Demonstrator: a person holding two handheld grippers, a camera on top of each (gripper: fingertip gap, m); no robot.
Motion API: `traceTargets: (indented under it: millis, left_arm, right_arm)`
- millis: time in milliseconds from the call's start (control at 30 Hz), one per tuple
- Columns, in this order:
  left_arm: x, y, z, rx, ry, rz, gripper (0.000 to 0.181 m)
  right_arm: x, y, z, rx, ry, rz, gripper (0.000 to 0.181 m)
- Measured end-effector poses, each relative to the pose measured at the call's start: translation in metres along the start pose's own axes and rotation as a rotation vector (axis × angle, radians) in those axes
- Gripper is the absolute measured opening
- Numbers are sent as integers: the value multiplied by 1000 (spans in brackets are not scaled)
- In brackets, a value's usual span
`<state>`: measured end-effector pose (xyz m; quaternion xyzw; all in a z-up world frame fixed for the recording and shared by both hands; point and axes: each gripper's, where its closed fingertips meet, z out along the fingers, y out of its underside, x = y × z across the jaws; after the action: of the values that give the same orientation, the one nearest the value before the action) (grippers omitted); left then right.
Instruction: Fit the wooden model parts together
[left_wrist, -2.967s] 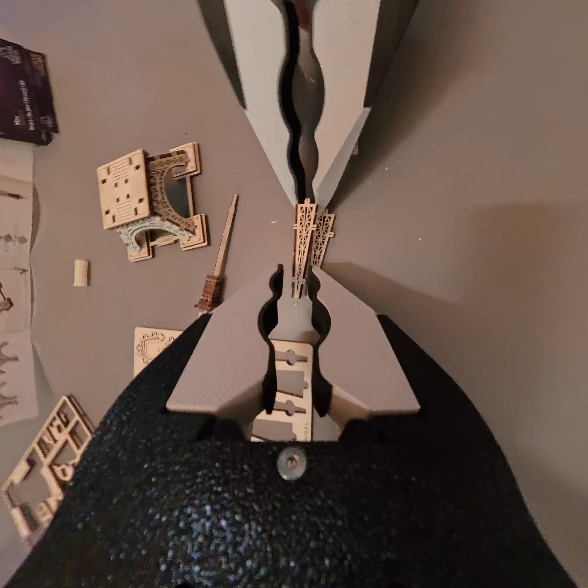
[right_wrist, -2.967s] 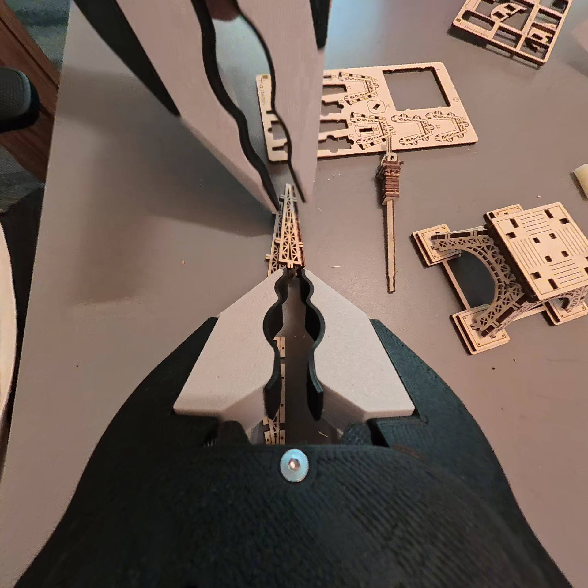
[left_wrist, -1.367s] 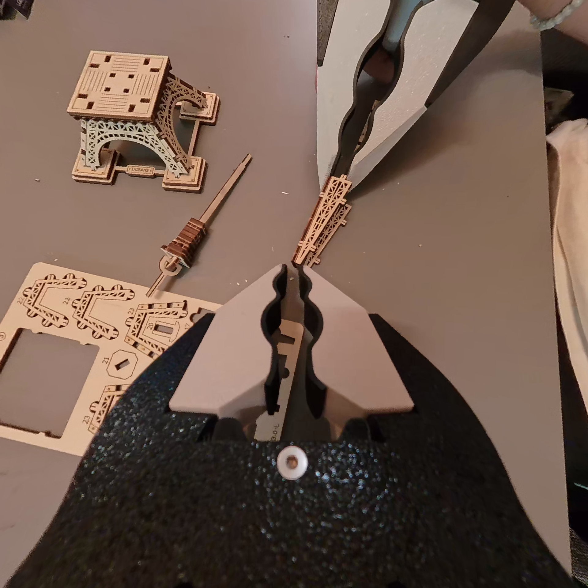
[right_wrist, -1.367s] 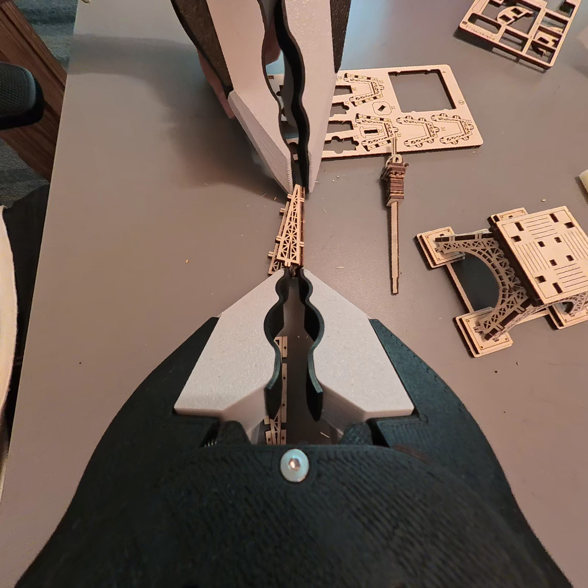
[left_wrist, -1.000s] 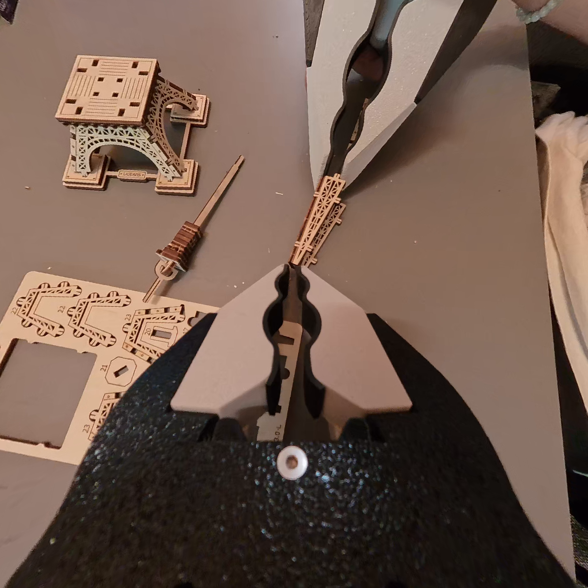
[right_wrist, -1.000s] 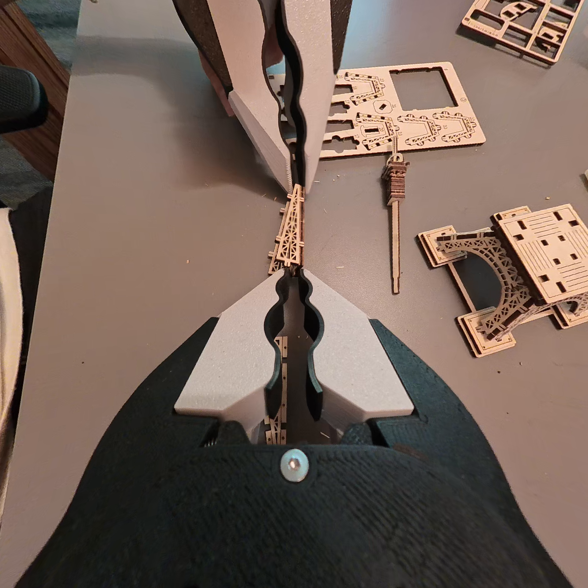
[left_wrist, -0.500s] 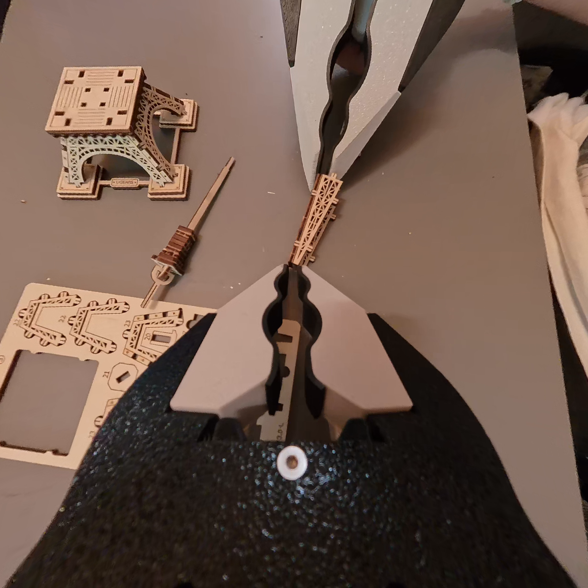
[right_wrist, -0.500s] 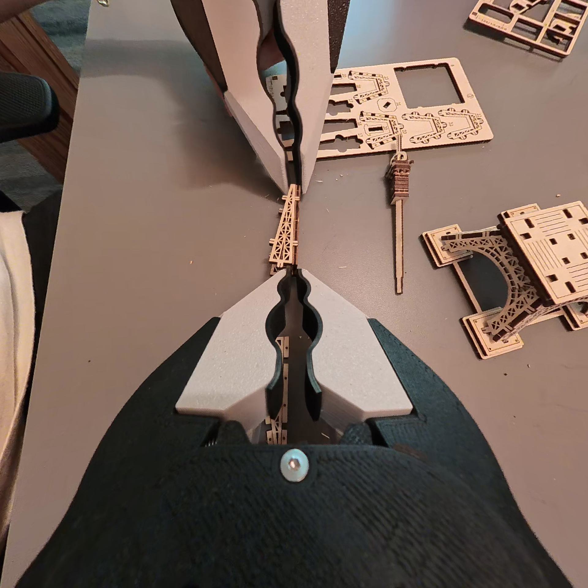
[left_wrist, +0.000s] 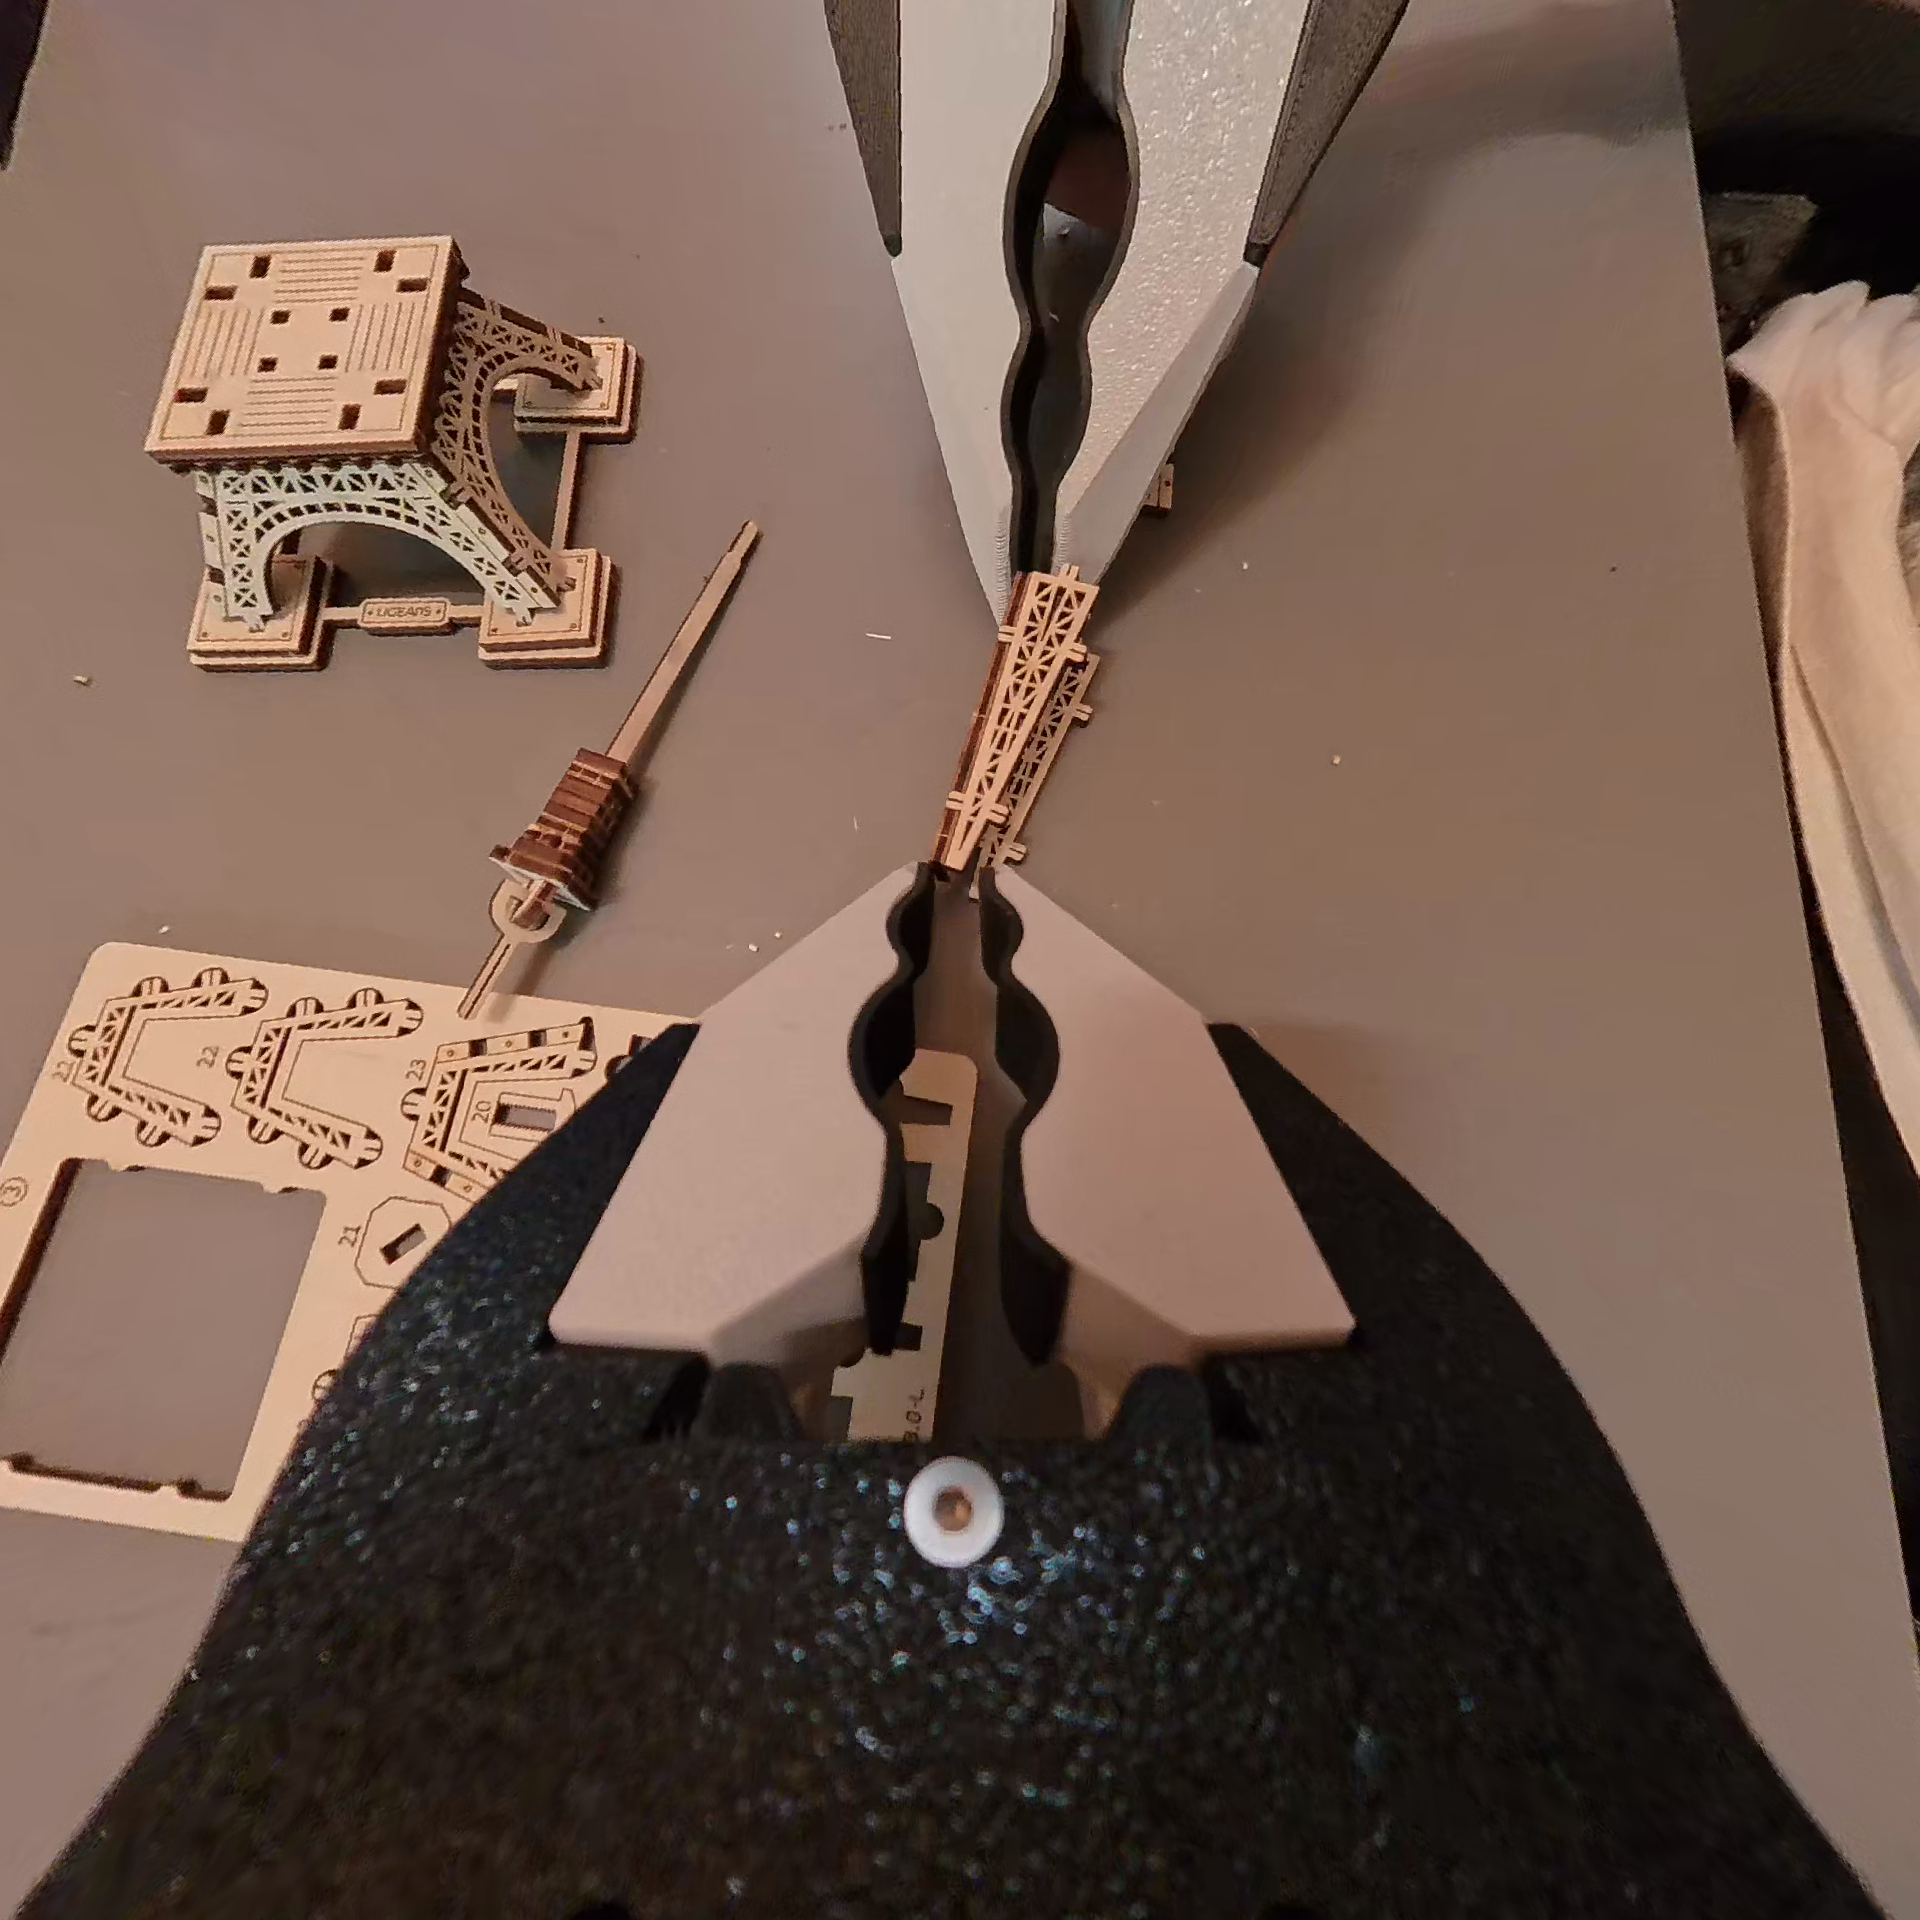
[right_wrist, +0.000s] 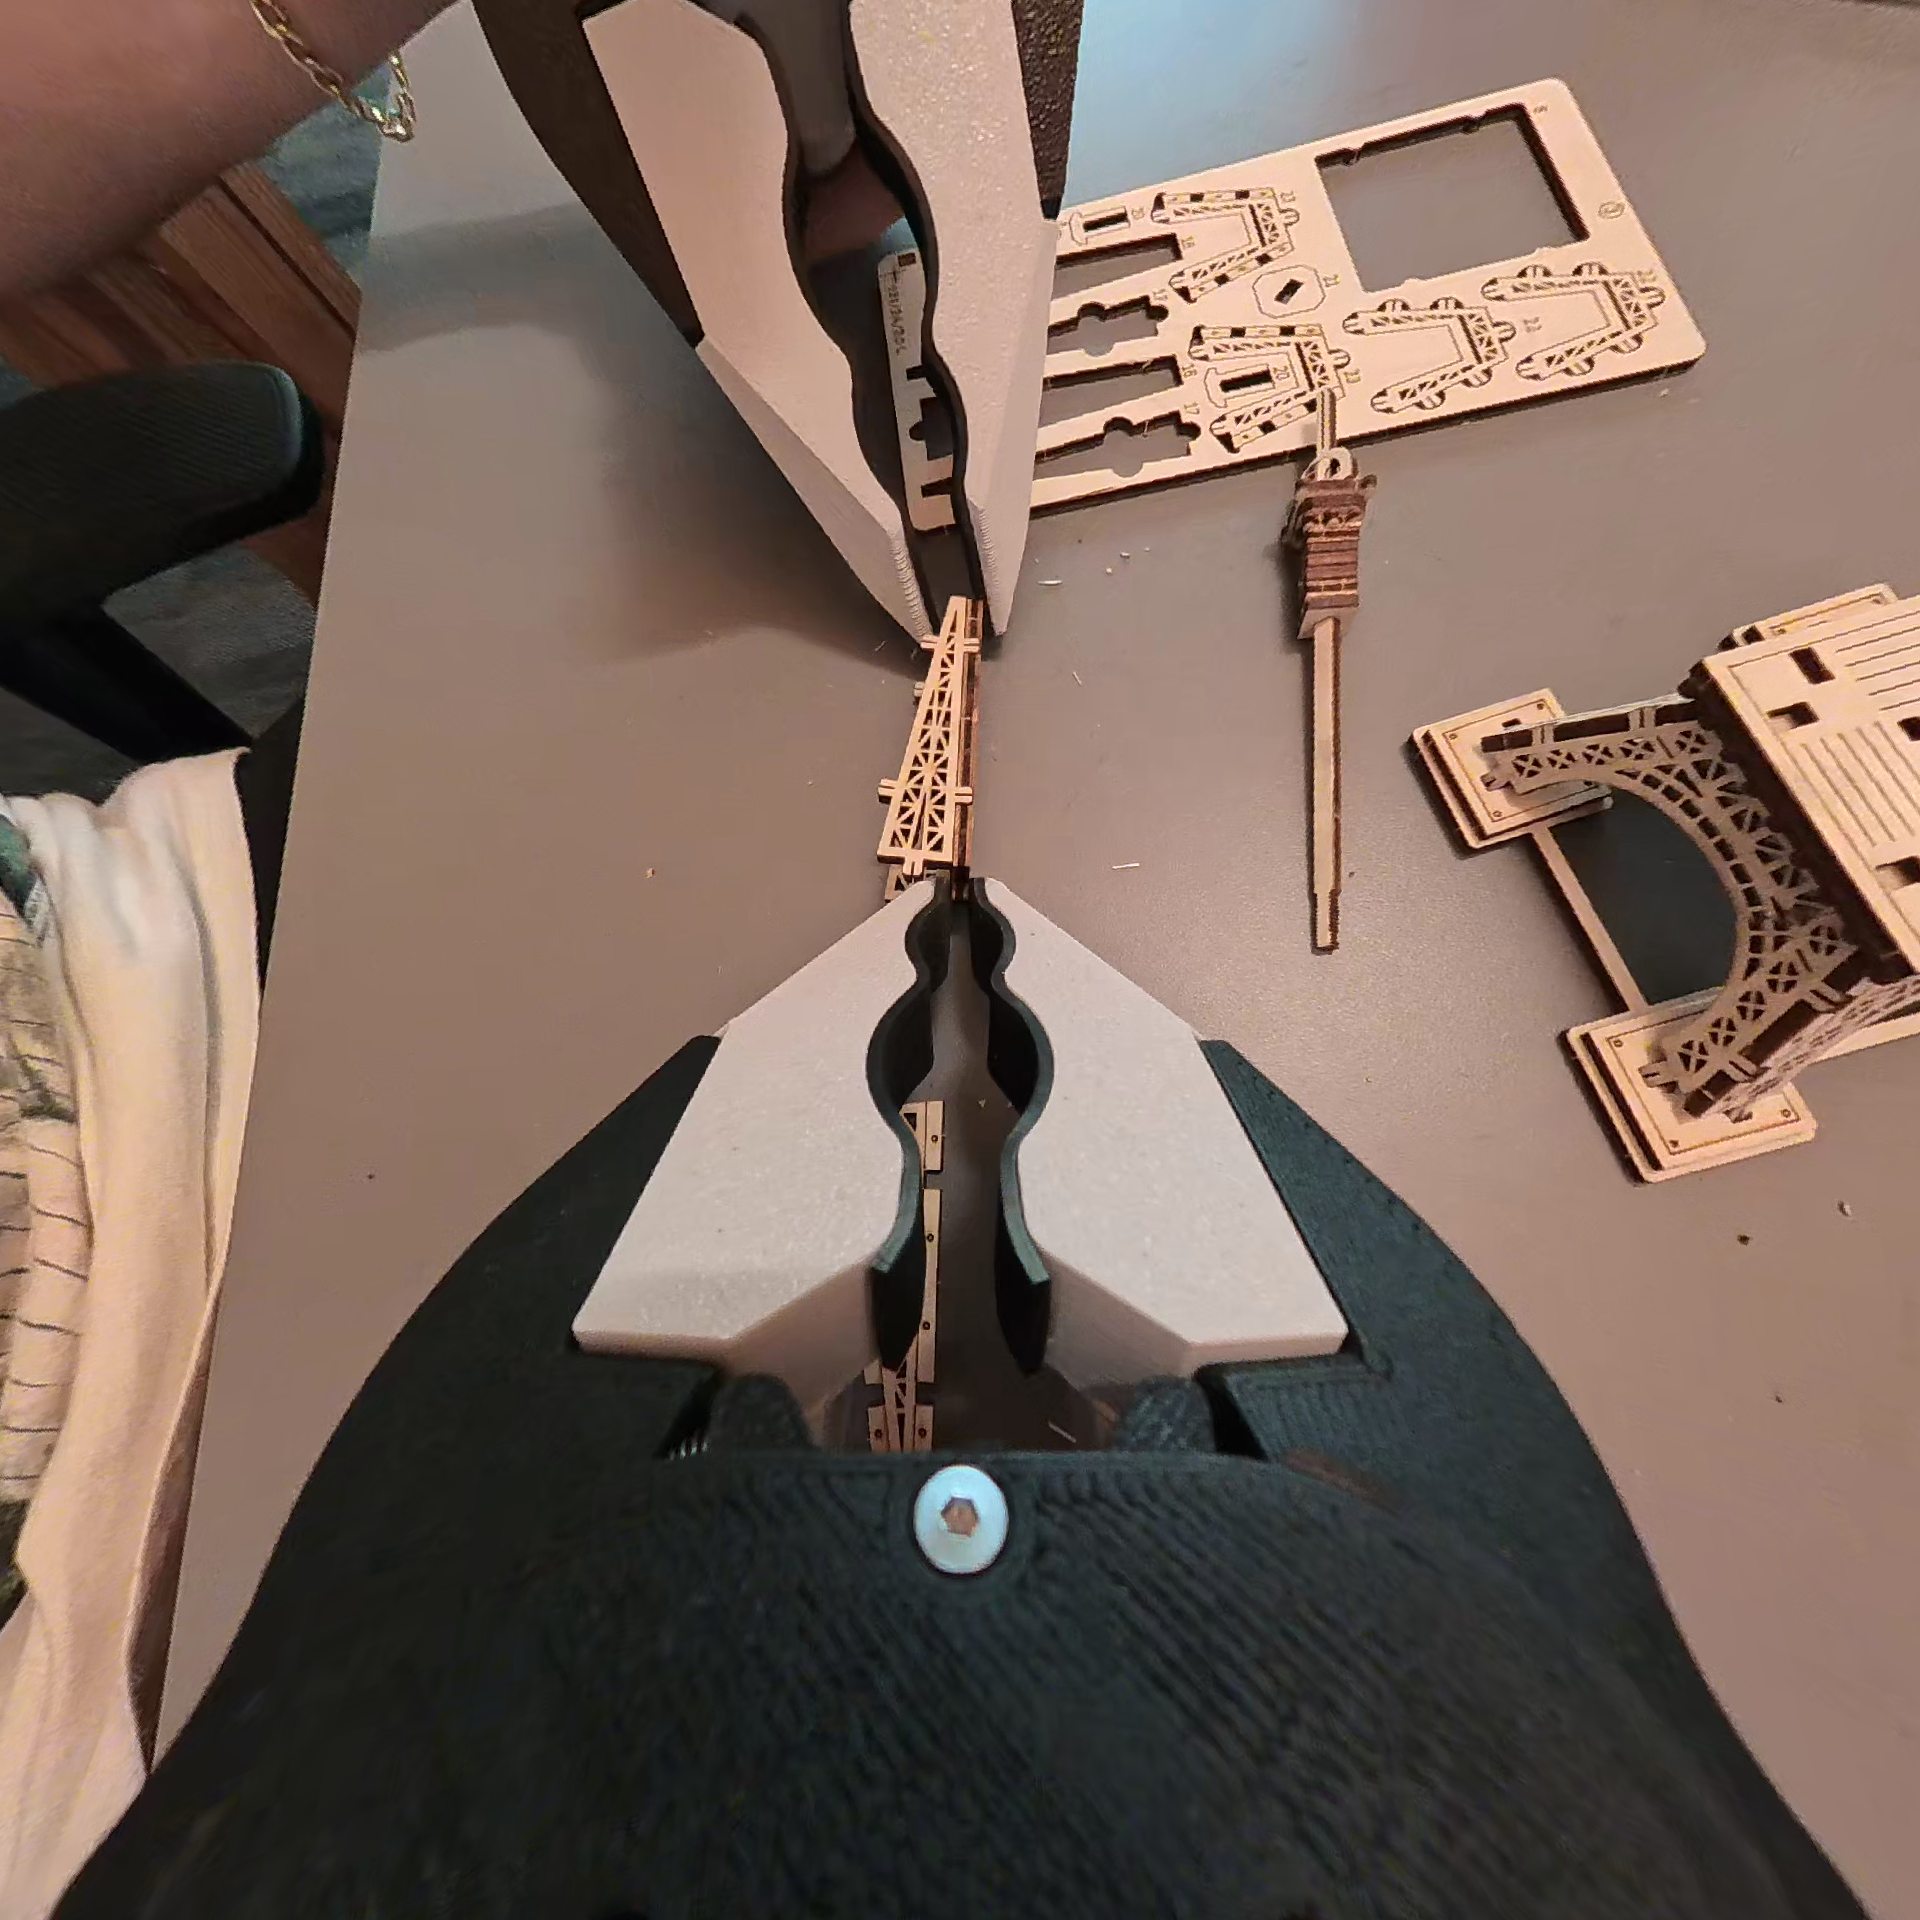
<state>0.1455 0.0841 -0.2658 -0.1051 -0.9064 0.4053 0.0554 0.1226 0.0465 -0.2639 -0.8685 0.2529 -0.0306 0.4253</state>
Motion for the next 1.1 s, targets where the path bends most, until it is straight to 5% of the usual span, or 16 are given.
traceTargets:
  millis: [300,733,1100]
  left_arm:
    - [1,-12,-9,18,-37,17,17]
    - [6,-20,12,-162,-147,264,19]
    - [-2,-26,14,-205,-657,733,8]
  right_arm:
    - [0,0,0,-1,-10,11,1]
    - [0,0,1,-3,-40,38,1]
    - [-1,1,1,-8,-51,44,2]
